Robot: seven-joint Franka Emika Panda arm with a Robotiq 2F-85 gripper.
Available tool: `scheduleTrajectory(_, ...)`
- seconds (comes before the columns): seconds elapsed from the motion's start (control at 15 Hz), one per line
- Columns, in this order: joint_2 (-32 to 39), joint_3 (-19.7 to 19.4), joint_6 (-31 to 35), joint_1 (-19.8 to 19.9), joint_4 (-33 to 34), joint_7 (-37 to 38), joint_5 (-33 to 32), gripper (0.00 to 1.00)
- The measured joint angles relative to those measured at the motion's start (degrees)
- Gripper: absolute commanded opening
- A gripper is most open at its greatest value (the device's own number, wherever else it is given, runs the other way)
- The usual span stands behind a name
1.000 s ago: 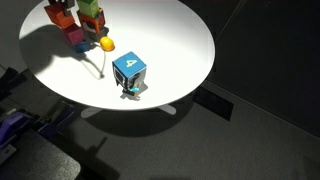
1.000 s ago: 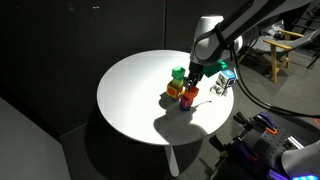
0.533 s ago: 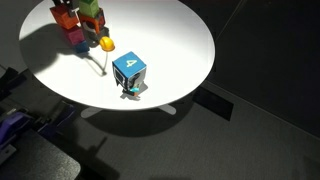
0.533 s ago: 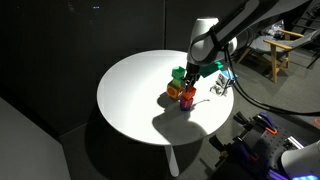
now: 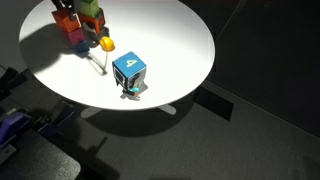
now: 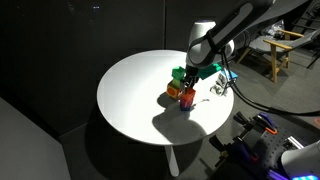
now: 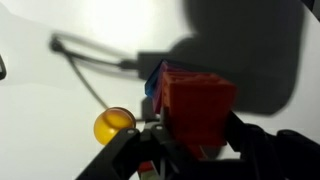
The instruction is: Pick up the orange block and put it on the pink block
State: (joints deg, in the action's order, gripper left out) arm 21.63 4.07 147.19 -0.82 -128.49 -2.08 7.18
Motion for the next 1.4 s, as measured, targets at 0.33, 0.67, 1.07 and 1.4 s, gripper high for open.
scheduleTrajectory(0.33, 0.5, 0.0, 0.0, 0.0, 0.1, 0.0, 0.0, 0.99)
scheduleTrajectory(0.67, 0.4, 0.2, -0.2, 0.0, 0.1, -0.1, 0.0, 1.00)
scheduleTrajectory(1.07, -2.3, 1.4, -1.9, 0.0, 0.0, -0.5, 0.1, 1.00)
scheduleTrajectory(1.4, -5.9, 1.7, -2.1, 0.0, -0.7, -0.5, 0.1, 1.00)
